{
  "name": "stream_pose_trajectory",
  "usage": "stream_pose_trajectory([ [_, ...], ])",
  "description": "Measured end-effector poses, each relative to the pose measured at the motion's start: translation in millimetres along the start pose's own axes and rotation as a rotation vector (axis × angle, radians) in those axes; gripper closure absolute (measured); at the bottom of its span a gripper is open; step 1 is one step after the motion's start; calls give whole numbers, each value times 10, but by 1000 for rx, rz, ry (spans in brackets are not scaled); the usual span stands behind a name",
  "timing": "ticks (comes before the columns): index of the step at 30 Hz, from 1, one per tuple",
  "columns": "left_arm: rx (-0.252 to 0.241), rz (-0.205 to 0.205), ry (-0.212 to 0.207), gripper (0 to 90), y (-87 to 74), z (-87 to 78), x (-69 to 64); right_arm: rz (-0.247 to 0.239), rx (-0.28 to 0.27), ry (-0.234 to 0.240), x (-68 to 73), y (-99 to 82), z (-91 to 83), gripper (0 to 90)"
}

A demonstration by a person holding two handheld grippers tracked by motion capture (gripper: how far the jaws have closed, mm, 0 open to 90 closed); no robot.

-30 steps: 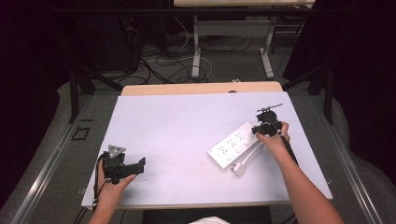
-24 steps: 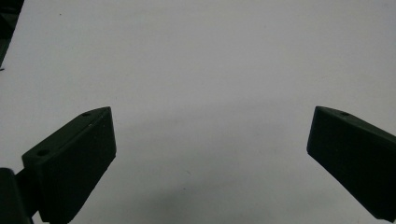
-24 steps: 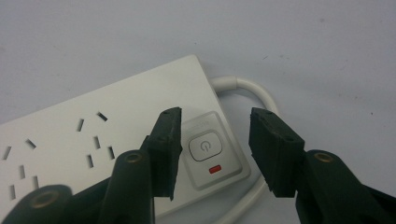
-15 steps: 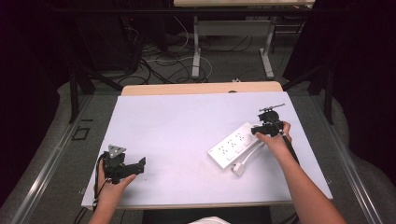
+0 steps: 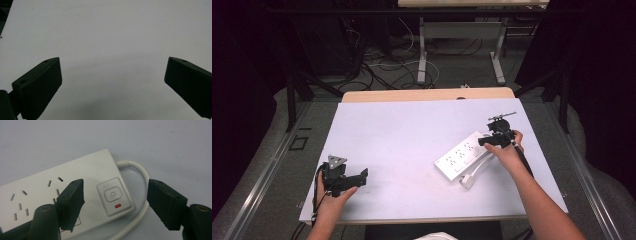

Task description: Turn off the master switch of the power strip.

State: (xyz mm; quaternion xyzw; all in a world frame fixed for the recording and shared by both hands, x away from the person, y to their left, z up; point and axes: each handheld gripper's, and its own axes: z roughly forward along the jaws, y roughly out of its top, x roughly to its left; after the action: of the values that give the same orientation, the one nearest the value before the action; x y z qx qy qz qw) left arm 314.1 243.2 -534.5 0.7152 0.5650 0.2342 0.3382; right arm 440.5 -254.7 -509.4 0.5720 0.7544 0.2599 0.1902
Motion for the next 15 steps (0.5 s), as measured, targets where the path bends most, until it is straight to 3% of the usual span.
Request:
stream_pose_trajectory([
  [3, 2, -1, 0, 13, -2, 0, -3, 4, -6, -8, 26, 0, -15, 190],
  [9, 0, 1, 3, 12, 3, -4, 2, -1, -21, -18, 69, 6, -46, 140],
  [10, 3, 5, 3, 13, 3, -8, 6, -8, -18, -14, 87, 8, -56, 75],
  [13, 2, -4, 1, 13, -4, -3, 2, -18, -27, -6, 97, 4, -53, 0],
  [15, 0, -5, 1, 13, -4, -7, 6, -24, -26, -5, 112, -1, -66, 0],
])
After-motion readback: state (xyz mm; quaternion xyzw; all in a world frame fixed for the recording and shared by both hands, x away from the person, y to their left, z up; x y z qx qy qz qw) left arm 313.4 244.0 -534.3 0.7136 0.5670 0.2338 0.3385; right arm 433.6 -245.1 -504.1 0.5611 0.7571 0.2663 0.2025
